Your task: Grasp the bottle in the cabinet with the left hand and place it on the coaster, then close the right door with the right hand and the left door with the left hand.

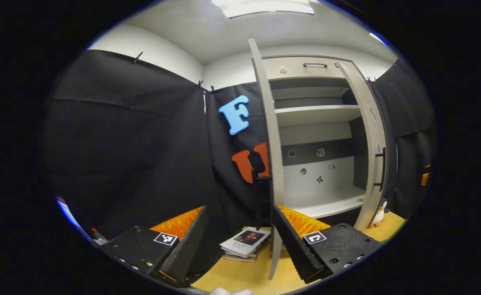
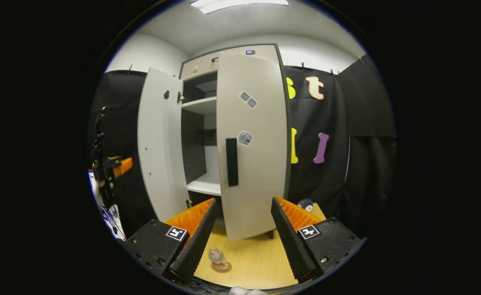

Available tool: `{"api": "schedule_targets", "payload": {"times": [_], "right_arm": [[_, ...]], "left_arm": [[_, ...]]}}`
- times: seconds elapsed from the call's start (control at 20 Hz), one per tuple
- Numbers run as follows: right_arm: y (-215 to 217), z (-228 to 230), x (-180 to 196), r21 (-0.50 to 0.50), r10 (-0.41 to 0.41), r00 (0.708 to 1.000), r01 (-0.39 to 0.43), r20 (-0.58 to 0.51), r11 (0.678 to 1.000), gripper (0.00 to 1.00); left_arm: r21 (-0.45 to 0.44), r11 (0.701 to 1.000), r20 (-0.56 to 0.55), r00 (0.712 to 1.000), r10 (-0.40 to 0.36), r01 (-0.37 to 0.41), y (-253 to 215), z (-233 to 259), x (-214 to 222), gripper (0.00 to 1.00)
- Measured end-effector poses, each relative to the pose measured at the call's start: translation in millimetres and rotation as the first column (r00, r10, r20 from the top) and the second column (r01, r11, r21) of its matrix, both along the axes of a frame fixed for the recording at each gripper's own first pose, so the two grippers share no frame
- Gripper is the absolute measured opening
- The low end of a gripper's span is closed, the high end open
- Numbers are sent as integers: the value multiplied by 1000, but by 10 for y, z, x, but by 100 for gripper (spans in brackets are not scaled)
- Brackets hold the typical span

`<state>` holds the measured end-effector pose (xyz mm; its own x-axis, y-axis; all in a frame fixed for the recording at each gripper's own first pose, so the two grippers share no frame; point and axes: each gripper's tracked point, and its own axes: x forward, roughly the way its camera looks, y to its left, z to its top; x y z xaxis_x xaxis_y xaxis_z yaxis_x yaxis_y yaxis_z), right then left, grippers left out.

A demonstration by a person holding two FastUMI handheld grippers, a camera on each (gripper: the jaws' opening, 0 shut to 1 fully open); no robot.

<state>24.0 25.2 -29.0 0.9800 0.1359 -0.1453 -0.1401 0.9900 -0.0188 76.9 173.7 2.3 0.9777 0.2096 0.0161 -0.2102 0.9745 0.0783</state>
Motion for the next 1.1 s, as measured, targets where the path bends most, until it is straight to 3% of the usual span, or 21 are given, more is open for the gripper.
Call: {"api": "schedule_targets", "payload": {"times": [0.15,0.4,0.75,1.1], "right_arm": [[-32,-90,-107,-7,-27,999,26,-33,1000,82],[-67,-171,-177,-13,-39,997,38,-71,999,82],[-30,-166,-118,7,-18,997,18,-78,1000,82],[5,-136,-103,9,-5,997,5,-72,1000,82]], "left_arm": [[4,1000,15,999,29,-29,264,27,261,96],[-49,998,6,999,-44,44,252,-66,643,96],[-55,995,9,996,-84,85,209,-82,709,92],[-52,996,2,998,-66,66,130,-77,680,88]]}}
